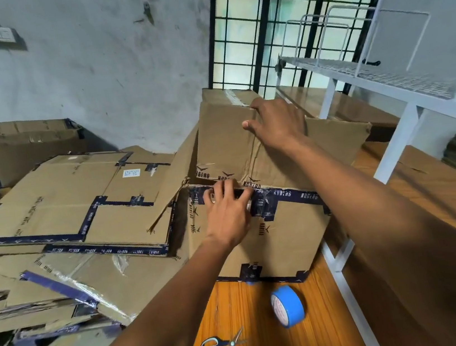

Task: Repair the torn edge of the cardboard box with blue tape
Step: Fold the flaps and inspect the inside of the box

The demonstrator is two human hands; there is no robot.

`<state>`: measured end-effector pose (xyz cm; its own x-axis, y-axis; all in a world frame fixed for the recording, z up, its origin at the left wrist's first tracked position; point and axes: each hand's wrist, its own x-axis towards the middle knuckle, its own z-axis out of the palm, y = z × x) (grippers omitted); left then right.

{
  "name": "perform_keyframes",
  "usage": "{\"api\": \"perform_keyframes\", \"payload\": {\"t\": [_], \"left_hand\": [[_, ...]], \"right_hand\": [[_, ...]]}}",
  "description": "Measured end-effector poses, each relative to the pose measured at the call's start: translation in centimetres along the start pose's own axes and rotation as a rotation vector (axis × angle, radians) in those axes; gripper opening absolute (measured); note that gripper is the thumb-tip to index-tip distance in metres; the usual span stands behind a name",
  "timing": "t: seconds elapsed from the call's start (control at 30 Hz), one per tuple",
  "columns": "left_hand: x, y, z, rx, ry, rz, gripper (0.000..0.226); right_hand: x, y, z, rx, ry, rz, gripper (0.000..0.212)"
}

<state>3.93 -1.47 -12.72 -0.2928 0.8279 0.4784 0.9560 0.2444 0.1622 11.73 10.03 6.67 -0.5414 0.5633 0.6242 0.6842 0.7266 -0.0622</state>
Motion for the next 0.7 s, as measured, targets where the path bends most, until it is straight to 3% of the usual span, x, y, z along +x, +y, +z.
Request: {"api": "perform_keyframes", "payload": {"t": [0.3,0.47,0.7], "left_hand": [[0.4,-0.3,0.6,0.032,0.032,0.034,0.066],[-0.3,-4.6,-0.8,0.132,0.025,-0.061,0.073],[-1.6,-10.5,-3.2,0.243,0.050,-0.189,0.063]], "right_hand": [[1.0,0.5,1.1,0.001,0.010,-0.035,0.037],[1.2,0.6,1.3,0.027,-0.012,-0.035,0.039],[1.2,0.6,2.2,0.019,0.005,-0.078,0.039]]}}
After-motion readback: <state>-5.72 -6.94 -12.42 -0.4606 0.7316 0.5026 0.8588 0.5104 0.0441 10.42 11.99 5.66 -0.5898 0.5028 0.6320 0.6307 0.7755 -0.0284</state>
